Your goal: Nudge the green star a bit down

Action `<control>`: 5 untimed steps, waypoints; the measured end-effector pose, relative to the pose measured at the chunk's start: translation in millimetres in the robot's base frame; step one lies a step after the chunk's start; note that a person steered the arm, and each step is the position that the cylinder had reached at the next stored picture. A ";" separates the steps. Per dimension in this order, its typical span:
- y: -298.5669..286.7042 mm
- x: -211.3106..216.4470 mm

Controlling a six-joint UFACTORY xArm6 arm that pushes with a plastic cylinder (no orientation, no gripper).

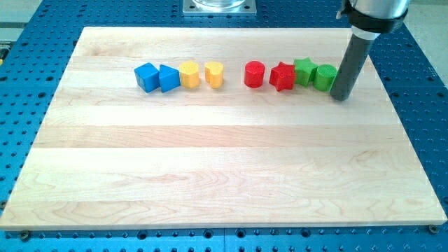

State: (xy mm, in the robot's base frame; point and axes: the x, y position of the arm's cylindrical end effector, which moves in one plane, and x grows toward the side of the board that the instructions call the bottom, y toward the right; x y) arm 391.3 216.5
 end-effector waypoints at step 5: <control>1.1 -96.1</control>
State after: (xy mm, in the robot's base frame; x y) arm 295.2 217.7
